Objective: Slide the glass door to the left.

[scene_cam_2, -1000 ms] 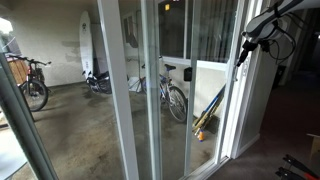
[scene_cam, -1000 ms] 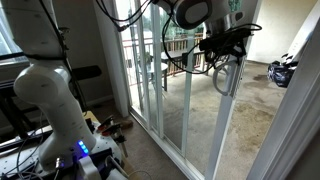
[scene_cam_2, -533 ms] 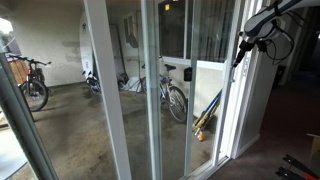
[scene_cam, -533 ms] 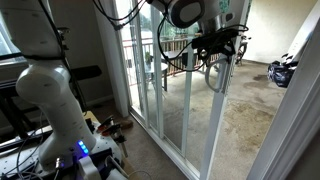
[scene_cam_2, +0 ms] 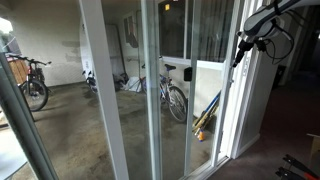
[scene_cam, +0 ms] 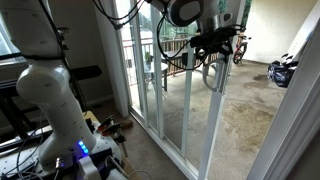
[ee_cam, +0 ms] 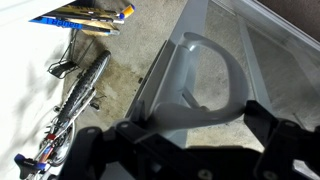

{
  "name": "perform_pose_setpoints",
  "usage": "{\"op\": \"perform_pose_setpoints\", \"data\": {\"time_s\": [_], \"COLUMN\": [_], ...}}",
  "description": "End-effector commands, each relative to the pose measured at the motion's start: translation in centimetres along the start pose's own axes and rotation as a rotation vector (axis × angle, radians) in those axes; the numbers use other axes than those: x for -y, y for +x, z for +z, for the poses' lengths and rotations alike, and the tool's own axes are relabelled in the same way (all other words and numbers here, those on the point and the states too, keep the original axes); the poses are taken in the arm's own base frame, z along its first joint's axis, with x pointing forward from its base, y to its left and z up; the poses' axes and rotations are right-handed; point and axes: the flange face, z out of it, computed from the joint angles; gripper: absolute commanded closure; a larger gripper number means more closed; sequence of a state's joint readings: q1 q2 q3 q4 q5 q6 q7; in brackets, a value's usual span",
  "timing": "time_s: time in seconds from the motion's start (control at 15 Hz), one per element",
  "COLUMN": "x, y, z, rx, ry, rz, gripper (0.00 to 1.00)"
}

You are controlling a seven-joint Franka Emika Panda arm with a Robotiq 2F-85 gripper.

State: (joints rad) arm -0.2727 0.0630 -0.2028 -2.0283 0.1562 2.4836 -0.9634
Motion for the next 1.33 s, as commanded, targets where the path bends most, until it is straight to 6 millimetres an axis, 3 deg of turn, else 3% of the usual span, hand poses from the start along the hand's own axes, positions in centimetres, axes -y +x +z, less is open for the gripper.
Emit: {"op": "perform_pose_setpoints", "data": {"time_s": [0.0,0.47,0.67,1.0,1.27], "x": [0.1,0.1,2.0,5.2,6.6], "y": [0.1,0.7,4.0,6.6,7.2], "z": [0.0,0.0,0.7,1.3,1.4], "rx": [0.001,-0.017,-0.051,-0.048,-0.016], "ry": [0.001,0.005,-0.024,-0.042,-0.049], "rz": [-0.001,0.009,0.033,0.079,0.086], "gripper": [0.0,0.0,0.0,0.0,0.0]}}
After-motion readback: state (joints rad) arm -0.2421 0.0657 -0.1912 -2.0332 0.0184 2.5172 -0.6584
